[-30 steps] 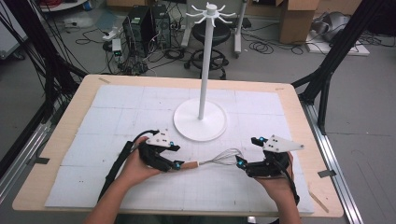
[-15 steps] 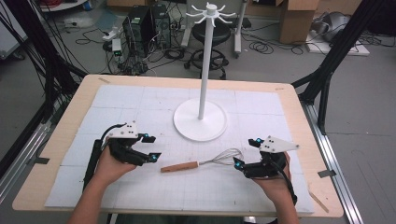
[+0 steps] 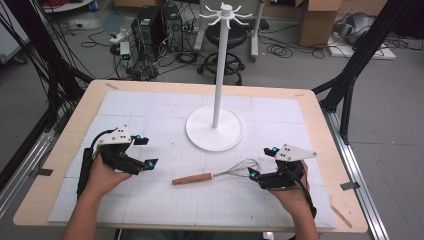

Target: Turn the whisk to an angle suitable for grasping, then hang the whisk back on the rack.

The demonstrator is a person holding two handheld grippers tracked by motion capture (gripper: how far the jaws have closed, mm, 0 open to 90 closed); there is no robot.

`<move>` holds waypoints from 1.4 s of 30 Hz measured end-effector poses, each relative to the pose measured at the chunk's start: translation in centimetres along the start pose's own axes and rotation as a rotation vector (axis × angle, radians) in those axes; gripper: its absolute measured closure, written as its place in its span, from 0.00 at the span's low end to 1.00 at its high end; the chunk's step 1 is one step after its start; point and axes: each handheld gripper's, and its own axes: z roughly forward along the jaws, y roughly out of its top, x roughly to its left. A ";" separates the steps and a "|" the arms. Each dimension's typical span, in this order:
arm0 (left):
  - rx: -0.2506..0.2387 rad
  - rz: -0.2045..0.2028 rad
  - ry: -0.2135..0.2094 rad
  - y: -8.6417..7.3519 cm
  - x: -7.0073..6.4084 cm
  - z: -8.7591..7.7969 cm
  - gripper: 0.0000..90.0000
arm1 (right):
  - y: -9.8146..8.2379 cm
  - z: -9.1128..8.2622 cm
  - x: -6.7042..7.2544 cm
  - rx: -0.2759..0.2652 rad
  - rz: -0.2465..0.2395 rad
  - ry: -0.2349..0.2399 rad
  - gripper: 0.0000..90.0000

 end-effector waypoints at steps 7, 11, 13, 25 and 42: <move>-0.040 -0.026 0.019 -0.1 0.2 -0.5 0.06 | 0.1 -0.1 0.1 0.000 0.007 -0.002 0.13; -0.042 -0.032 0.030 -0.1 0.2 -0.5 0.02 | 0.2 0.0 0.2 0.002 -0.002 0.006 0.13; -0.038 -0.030 0.026 -0.1 0.2 -0.5 0.02 | 0.2 0.0 0.2 -0.004 -0.006 0.007 0.13; -0.056 -0.040 0.061 -0.3 0.7 -1.0 0.02 | 1.1 0.3 1.0 0.004 -0.040 0.029 0.13; -0.039 -0.014 0.066 -0.1 0.2 -0.6 0.02 | 4.5 4.7 3.4 0.104 -0.129 0.170 0.17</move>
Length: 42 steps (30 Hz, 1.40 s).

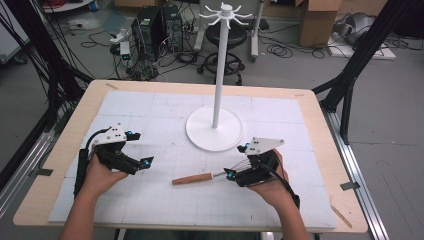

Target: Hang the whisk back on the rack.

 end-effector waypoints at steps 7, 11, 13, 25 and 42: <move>0.007 0.014 -0.007 0.1 -0.2 0.3 0.02 | 1.1 2.9 0.8 0.110 -0.047 0.064 0.18; 0.011 0.016 -0.005 0.1 -0.2 0.4 0.02 | 1.5 4.3 1.3 0.168 -0.079 0.091 0.21; 0.007 0.019 -0.005 0.1 -0.2 0.4 0.02 | 1.6 4.8 1.5 0.186 -0.091 0.106 0.25; 0.011 0.021 -0.006 0.1 -0.3 0.5 0.02 | 2.1 6.6 2.1 0.299 -0.128 0.140 0.38; 0.018 0.018 -0.009 0.0 -0.1 0.7 0.02 | 1.9 9.2 2.6 0.453 -0.140 0.165 0.55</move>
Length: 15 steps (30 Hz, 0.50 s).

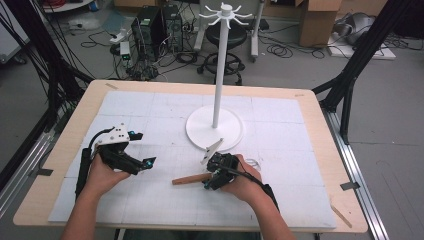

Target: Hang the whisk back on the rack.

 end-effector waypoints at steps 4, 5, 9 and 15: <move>0.014 0.013 -0.002 -0.1 -0.1 0.2 0.02 | 0.2 0.4 0.2 0.042 -0.014 -0.014 0.64; 0.017 0.016 -0.002 -0.1 -0.1 0.2 0.02 | 0.3 0.5 0.3 0.053 -0.011 -0.028 0.66; 0.016 0.013 0.001 -0.1 0.1 0.3 0.02 | 0.7 0.5 0.7 0.087 -0.016 -0.045 0.67; 0.018 0.007 0.004 -0.2 0.1 0.3 0.02 | 1.2 0.5 1.1 0.116 -0.050 -0.055 0.76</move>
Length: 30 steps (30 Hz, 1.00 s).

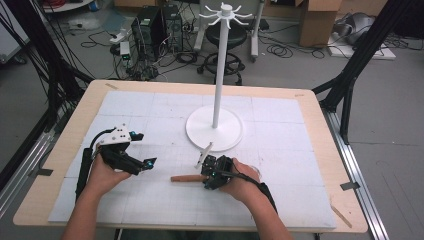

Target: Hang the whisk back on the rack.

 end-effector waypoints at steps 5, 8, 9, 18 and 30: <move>-0.002 -0.007 0.004 -0.1 0.0 0.0 0.02 | 0.3 0.0 0.1 0.025 0.000 0.003 0.81; -0.010 -0.008 0.004 0.0 0.1 -0.1 0.02 | 0.7 0.0 0.4 0.049 -0.009 -0.011 0.82; -0.013 -0.012 0.004 0.0 0.1 -0.1 0.02 | 0.8 0.1 0.4 0.050 -0.012 -0.015 0.82; -0.001 -0.008 0.005 -0.1 0.1 0.0 0.02 | 0.7 -0.1 0.4 0.039 -0.050 -0.008 0.82; -0.009 -0.016 0.010 -0.1 0.3 -0.3 0.02 | -0.4 -4.2 -0.6 -0.190 0.017 -0.054 0.83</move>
